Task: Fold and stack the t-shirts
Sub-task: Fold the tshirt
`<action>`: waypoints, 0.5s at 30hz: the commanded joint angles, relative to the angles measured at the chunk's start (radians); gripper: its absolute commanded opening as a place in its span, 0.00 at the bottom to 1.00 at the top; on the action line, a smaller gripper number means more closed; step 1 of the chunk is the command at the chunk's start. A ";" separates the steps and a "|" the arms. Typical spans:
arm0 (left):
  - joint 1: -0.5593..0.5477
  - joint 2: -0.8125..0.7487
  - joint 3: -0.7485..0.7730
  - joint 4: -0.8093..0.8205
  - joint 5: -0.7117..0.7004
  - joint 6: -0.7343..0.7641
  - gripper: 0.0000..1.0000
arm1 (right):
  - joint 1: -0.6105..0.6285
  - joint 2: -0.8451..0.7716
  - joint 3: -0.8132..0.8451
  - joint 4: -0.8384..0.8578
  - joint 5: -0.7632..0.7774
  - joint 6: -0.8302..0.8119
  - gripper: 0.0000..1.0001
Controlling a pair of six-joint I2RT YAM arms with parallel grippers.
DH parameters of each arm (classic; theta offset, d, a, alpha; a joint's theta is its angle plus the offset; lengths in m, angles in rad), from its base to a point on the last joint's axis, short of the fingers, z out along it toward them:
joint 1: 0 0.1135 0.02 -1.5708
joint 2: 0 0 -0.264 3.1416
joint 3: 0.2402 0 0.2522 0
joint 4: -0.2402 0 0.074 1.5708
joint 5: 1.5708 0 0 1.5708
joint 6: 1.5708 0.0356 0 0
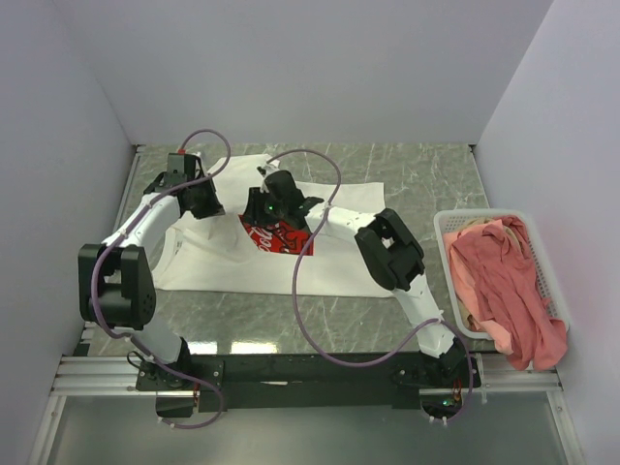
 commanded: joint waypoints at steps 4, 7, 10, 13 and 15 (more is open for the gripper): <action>-0.004 -0.051 -0.014 -0.006 0.007 0.023 0.00 | -0.001 0.017 -0.020 0.180 -0.119 0.024 0.45; -0.004 -0.059 -0.019 -0.009 0.008 0.023 0.00 | 0.000 0.025 -0.043 0.241 -0.149 0.047 0.51; -0.004 -0.068 -0.027 -0.009 0.008 0.026 0.00 | -0.004 0.048 -0.035 0.272 -0.171 0.084 0.52; -0.004 -0.080 -0.036 -0.008 0.010 0.028 0.00 | -0.013 0.076 -0.037 0.313 -0.185 0.145 0.54; -0.004 -0.085 -0.041 -0.011 0.008 0.026 0.00 | -0.027 0.088 -0.054 0.383 -0.206 0.212 0.56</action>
